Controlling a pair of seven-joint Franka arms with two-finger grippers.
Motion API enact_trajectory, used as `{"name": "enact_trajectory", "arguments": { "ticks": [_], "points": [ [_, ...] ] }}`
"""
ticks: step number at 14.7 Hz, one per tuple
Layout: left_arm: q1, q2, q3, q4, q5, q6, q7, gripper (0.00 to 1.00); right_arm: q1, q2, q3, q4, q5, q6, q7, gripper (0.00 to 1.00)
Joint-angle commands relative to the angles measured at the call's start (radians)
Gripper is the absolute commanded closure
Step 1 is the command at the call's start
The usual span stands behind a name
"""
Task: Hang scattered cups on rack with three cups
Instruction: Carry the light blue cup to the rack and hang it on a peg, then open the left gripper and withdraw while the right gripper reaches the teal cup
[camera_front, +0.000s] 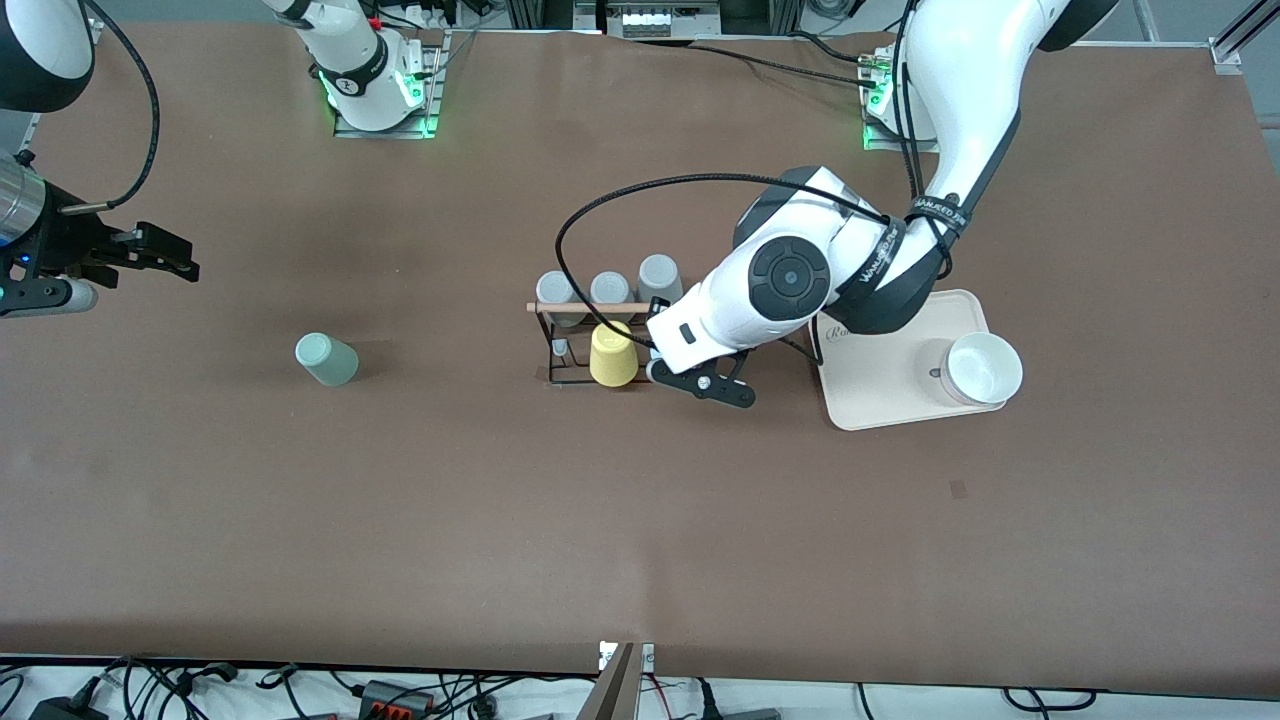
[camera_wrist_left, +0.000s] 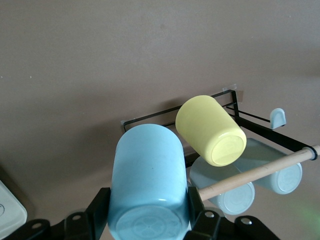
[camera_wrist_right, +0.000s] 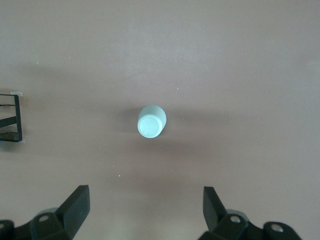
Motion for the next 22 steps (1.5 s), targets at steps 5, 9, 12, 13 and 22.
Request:
{"name": "enact_trajectory", "arguments": {
  "ticks": [5,9,12,13,22],
  "points": [
    [-0.032,0.044,0.002,0.029,0.021,-0.001,0.009,0.94,-0.002,0.0,0.014,0.014,-0.007,0.024,0.002,0.0],
    [-0.052,0.061,0.004,0.029,0.128,0.022,0.022,0.85,-0.005,0.0,0.014,0.014,-0.004,0.024,0.002,0.0],
    [-0.045,0.081,0.004,0.029,0.136,0.052,0.089,0.6,-0.007,0.001,0.014,0.014,-0.002,0.024,0.002,0.0],
    [-0.045,0.084,0.004,0.029,0.134,0.065,0.089,0.28,-0.007,0.001,0.014,0.014,-0.002,0.024,0.002,0.0],
    [0.162,-0.107,-0.016,0.046,0.131,-0.116,0.086,0.0,-0.01,0.02,0.012,0.014,0.001,0.024,-0.002,0.0]
  ]
}}
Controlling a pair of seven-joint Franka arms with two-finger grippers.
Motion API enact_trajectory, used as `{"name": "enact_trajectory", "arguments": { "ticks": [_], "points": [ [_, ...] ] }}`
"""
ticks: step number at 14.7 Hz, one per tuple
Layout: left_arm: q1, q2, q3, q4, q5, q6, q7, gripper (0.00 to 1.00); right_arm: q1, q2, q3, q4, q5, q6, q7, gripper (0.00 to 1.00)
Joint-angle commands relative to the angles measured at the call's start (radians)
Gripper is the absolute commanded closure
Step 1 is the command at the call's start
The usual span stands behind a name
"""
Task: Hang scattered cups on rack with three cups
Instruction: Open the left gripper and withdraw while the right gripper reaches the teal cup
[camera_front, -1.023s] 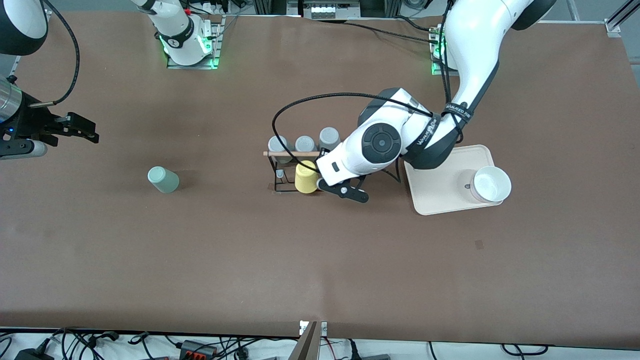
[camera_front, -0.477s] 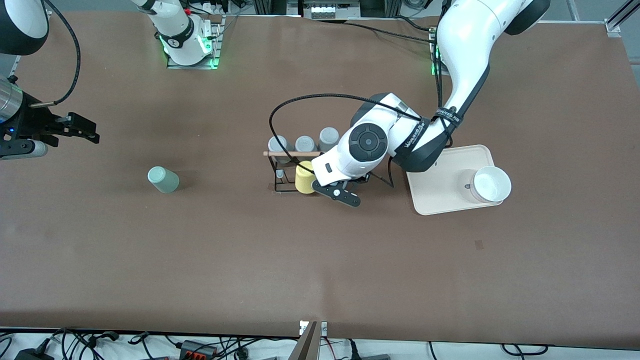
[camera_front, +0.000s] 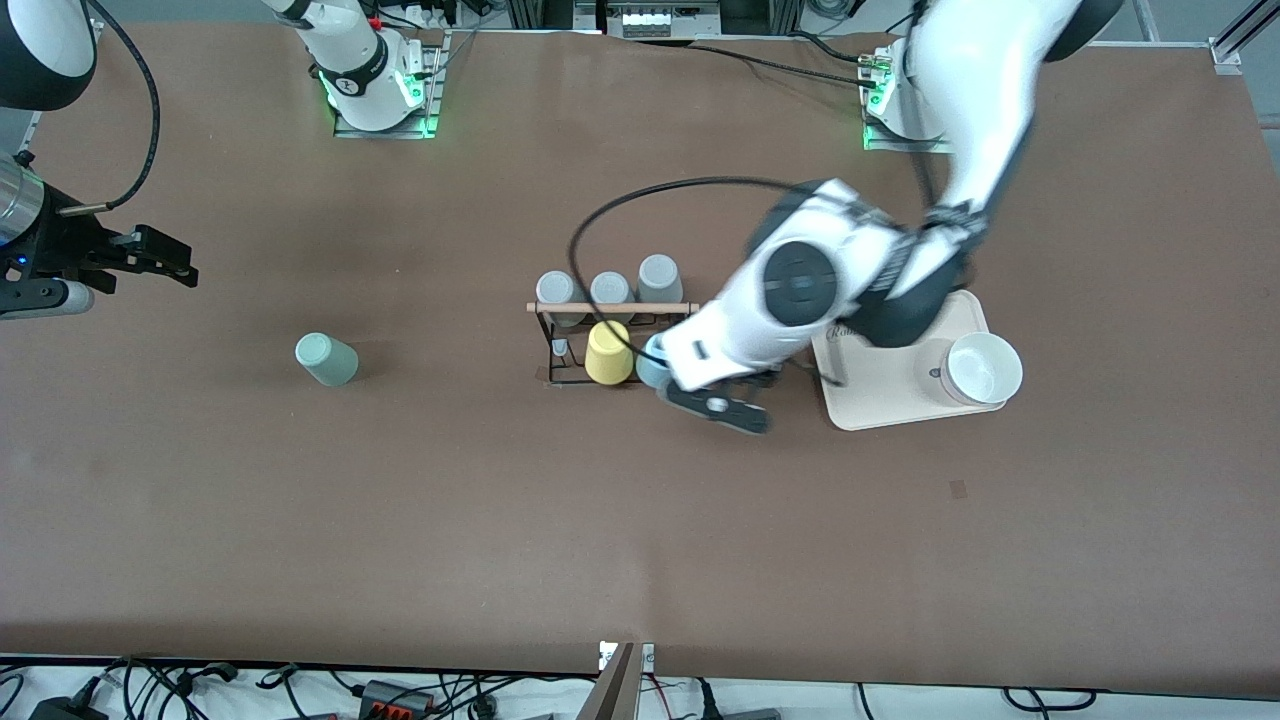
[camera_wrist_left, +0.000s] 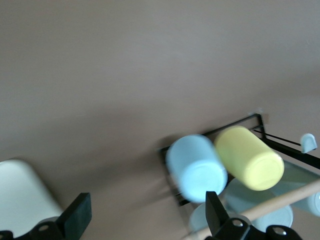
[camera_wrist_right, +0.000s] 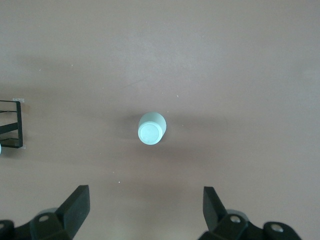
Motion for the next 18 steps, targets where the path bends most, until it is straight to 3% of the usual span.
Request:
{"name": "enact_trajectory", "arguments": {
  "ticks": [1,6,9,14,16,18],
  "points": [
    [0.106,-0.111,-0.018,-0.027,0.027,-0.1,0.017,0.0,-0.005,0.034,0.009,0.012,-0.003,0.0,-0.007,0.0],
    [0.27,-0.19,-0.018,-0.027,0.032,-0.232,0.018,0.0,0.011,0.113,0.009,0.046,-0.007,0.023,0.001,0.0],
    [0.281,-0.216,-0.006,-0.028,0.055,-0.335,0.009,0.0,0.011,0.197,0.006,0.056,-0.011,0.014,-0.008,0.0],
    [0.282,-0.225,0.045,-0.007,0.052,-0.338,-0.037,0.0,-0.025,0.311,-0.002,0.093,-0.008,0.037,-0.028,0.0],
    [0.341,-0.28,0.048,-0.068,0.056,-0.323,-0.04,0.0,-0.017,0.332,0.0,0.052,-0.007,0.1,-0.015,0.0],
    [0.38,-0.369,0.043,-0.216,0.052,-0.233,-0.011,0.0,-0.016,0.328,0.004,-0.03,-0.005,0.202,-0.013,0.0]
  ]
}}
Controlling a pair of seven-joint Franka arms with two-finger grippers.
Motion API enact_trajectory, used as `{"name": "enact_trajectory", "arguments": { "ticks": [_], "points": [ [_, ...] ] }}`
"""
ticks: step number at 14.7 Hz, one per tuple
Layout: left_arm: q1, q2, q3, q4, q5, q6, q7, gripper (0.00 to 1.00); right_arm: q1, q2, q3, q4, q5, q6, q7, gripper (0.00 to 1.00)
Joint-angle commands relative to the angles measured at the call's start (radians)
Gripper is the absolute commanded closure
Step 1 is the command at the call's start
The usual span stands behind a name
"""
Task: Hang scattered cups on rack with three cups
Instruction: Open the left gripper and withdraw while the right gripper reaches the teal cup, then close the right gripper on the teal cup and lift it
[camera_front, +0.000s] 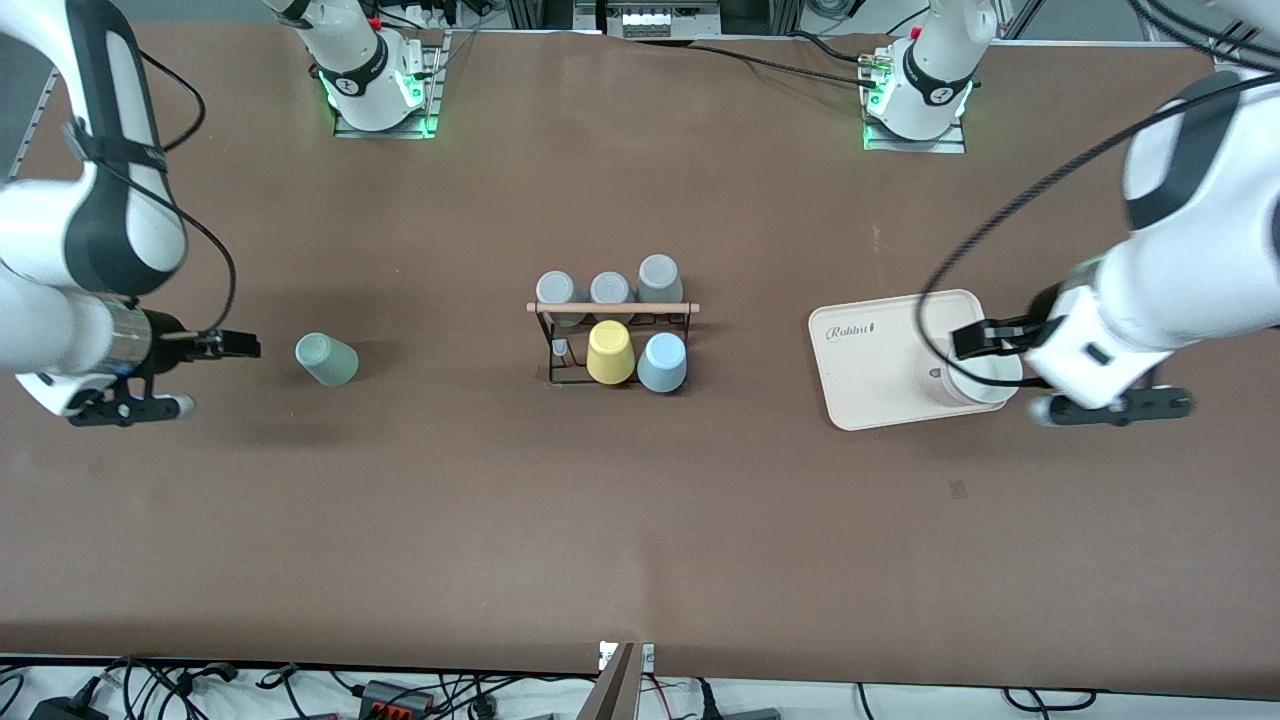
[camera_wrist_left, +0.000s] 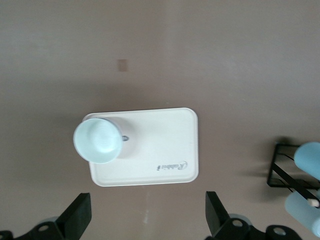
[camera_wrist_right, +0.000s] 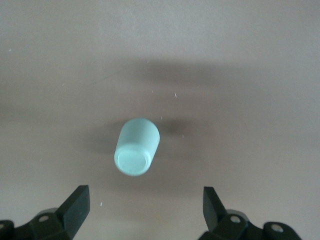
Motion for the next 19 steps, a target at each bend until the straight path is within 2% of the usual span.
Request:
{"name": "enact_trajectory", "arguments": {
  "ticks": [1,3,4,5,6,7,8,10,12,13,16,19],
  "points": [
    [0.047,-0.192,-0.002,-0.279,0.009,0.143,0.014,0.0,0.001,-0.007,0.011,-0.096,-0.003,0.116,-0.002,0.0],
    [0.038,-0.306,0.011,-0.445,-0.005,0.231,0.011,0.0,0.002,-0.004,0.011,-0.14,-0.002,0.171,-0.002,0.0],
    [0.027,-0.338,0.03,-0.485,-0.007,0.263,0.011,0.0,0.005,-0.004,0.011,-0.157,0.0,0.187,-0.001,0.0],
    [-0.03,-0.343,0.089,-0.485,-0.008,0.277,0.008,0.0,0.019,-0.004,0.012,-0.179,0.001,0.207,-0.001,0.0],
    [-0.142,-0.346,0.202,-0.491,-0.016,0.279,0.005,0.0,0.025,-0.004,0.012,-0.203,0.001,0.228,0.001,0.0],
    [-0.23,-0.351,0.322,-0.502,-0.077,0.279,0.011,0.0,0.027,-0.007,0.012,-0.237,0.001,0.253,0.014,0.0],
    [-0.246,-0.35,0.356,-0.516,-0.121,0.283,0.027,0.0,0.03,-0.007,0.012,-0.263,0.001,0.273,0.036,0.0],
    [-0.25,-0.328,0.355,-0.473,-0.125,0.284,0.1,0.0,0.041,-0.009,0.012,-0.295,0.001,0.314,0.057,0.0],
    [-0.254,-0.255,0.355,-0.352,-0.126,0.247,0.102,0.0,0.051,-0.004,0.012,-0.32,0.001,0.357,0.059,0.0],
    [-0.249,-0.247,0.355,-0.323,-0.123,0.218,0.103,0.0,0.051,-0.004,0.012,-0.338,0.003,0.38,0.062,0.0],
    [-0.221,-0.286,0.355,-0.35,-0.123,0.14,0.119,0.0,0.053,-0.003,0.012,-0.372,0.001,0.411,0.071,0.0],
    [-0.221,-0.302,0.354,-0.376,-0.122,0.168,0.12,0.0,0.053,-0.007,0.011,-0.392,0.001,0.402,0.071,0.0]
  ]
}}
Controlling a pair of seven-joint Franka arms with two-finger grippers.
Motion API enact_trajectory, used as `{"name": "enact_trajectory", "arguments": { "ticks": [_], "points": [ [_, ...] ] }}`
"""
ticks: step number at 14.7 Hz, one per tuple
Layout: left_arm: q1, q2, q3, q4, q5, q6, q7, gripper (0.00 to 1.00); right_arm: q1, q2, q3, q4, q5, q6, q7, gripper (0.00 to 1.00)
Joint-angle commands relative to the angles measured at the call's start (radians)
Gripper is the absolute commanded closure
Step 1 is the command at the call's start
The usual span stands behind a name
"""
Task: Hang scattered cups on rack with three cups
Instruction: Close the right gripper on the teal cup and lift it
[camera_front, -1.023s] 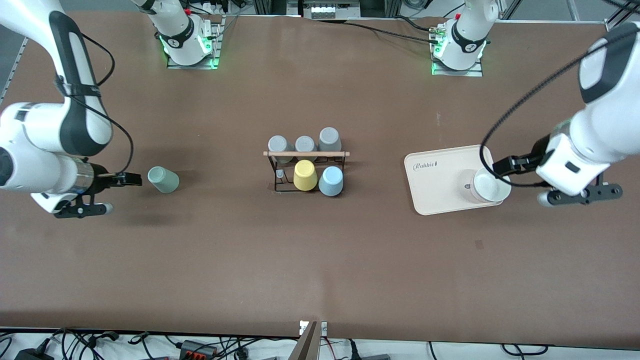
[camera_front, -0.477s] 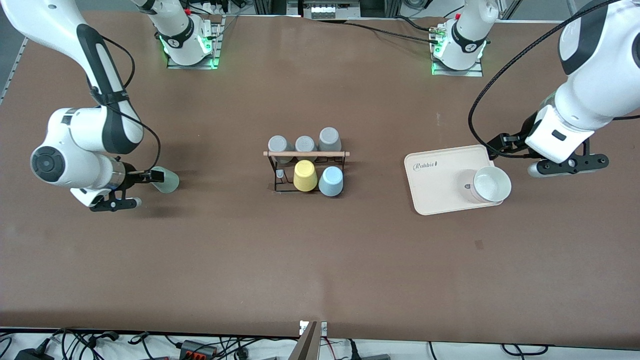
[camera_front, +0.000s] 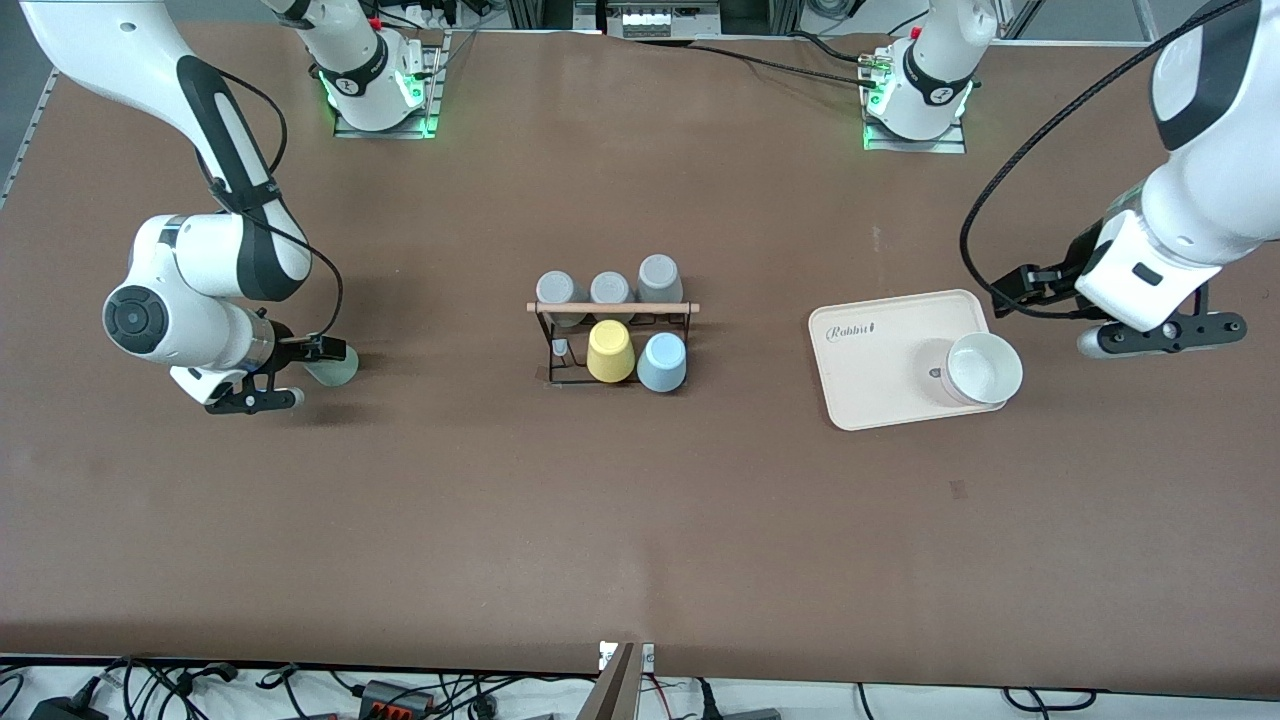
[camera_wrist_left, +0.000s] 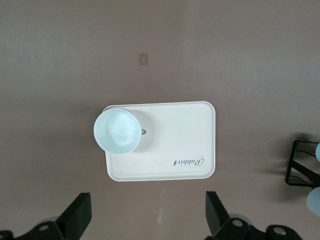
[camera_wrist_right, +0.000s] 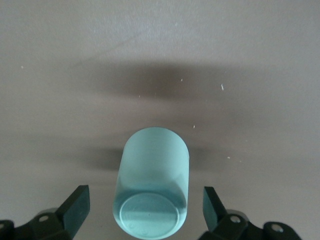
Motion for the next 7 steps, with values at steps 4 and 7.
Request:
{"name": "enact_trajectory", "arguments": {
  "ticks": [4,7],
  "points": [
    [-0.001,-0.115,0.001,-0.171,-0.003,0.11,0.055,0.0,0.004,-0.016,-0.001,-0.041,0.001,0.02,0.018,0.0],
    [-0.001,-0.112,0.002,-0.147,-0.005,0.103,0.072,0.0,0.004,-0.014,-0.001,-0.04,0.001,0.022,0.018,0.0]
  ]
}}
